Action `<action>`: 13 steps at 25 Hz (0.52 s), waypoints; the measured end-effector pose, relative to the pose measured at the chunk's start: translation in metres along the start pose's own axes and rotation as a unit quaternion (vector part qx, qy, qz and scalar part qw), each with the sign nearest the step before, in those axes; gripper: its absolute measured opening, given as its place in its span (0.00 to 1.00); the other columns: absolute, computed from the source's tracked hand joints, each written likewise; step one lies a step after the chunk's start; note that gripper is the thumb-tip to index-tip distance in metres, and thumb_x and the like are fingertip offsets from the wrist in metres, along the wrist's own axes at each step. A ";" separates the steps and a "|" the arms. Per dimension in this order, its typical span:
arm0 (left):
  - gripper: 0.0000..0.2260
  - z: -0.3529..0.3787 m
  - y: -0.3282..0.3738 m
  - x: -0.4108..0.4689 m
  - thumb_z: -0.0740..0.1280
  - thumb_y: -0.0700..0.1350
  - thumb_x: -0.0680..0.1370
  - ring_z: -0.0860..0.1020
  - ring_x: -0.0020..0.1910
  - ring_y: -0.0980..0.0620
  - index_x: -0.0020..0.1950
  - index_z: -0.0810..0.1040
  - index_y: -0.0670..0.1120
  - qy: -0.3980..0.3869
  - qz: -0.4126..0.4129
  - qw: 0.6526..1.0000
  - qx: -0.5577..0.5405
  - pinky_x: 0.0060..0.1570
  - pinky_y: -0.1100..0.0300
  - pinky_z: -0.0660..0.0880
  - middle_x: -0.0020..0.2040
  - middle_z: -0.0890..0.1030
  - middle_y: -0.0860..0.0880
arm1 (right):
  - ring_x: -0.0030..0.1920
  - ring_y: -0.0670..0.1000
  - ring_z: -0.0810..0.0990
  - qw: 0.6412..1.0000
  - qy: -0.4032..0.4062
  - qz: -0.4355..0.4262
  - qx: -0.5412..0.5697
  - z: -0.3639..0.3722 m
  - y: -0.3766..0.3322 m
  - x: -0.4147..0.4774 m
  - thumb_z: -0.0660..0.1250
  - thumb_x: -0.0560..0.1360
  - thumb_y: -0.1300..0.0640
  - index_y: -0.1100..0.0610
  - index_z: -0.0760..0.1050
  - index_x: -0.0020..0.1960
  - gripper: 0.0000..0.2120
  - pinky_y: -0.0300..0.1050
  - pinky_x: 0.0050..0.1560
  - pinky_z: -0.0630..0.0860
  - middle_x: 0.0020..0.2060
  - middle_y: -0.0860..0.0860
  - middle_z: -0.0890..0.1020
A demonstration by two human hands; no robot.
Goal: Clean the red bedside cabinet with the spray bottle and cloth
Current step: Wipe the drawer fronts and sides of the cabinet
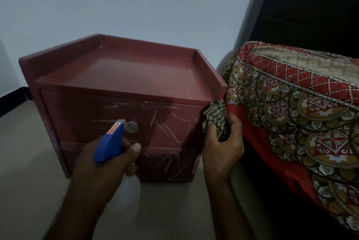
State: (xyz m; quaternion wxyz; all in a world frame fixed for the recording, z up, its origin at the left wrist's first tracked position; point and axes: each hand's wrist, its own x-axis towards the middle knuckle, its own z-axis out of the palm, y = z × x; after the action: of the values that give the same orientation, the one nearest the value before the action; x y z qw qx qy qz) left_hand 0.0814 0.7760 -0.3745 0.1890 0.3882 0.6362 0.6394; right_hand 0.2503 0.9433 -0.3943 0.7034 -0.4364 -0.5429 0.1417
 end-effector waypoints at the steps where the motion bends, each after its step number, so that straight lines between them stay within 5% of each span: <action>1: 0.06 0.000 0.001 0.002 0.76 0.46 0.73 0.82 0.30 0.50 0.40 0.81 0.46 0.002 -0.003 1.000 -0.014 0.36 0.67 0.76 0.30 0.82 0.42 | 0.57 0.53 0.82 1.000 -0.002 0.005 0.006 0.000 0.003 -0.002 0.75 0.73 0.63 0.57 0.79 0.64 0.20 0.53 0.59 0.79 0.55 0.50 0.84; 5: 0.06 0.006 -0.004 -0.002 0.75 0.47 0.75 0.83 0.32 0.49 0.40 0.80 0.50 -0.020 -0.005 1.000 0.014 0.41 0.57 0.74 0.30 0.82 0.43 | 0.58 0.46 0.82 0.999 0.011 -0.038 0.028 0.003 -0.001 0.028 0.75 0.73 0.59 0.55 0.76 0.68 0.24 0.41 0.59 0.78 0.56 0.47 0.84; 11: 0.08 0.011 -0.002 -0.006 0.75 0.50 0.75 0.83 0.32 0.51 0.40 0.80 0.49 -0.028 -0.014 0.999 0.030 0.42 0.56 0.74 0.32 0.83 0.45 | 0.59 0.53 0.81 0.999 -0.038 0.001 -0.005 -0.004 0.019 -0.010 0.75 0.72 0.63 0.55 0.76 0.67 0.24 0.53 0.62 0.78 0.56 0.45 0.83; 13: 0.08 0.010 -0.001 -0.005 0.74 0.49 0.76 0.84 0.33 0.50 0.40 0.80 0.49 -0.033 -0.011 0.999 0.036 0.43 0.54 0.76 0.32 0.83 0.45 | 0.58 0.52 0.81 0.999 -0.037 -0.008 0.006 -0.003 0.018 -0.004 0.75 0.72 0.60 0.50 0.74 0.67 0.26 0.50 0.60 0.79 0.54 0.41 0.83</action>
State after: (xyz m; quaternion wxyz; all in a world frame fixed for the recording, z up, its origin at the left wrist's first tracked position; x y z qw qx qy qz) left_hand 0.0914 0.7796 -0.3781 0.2024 0.4084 0.6567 0.6009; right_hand 0.2564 0.9503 -0.4108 0.6863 -0.4222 -0.5714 0.1557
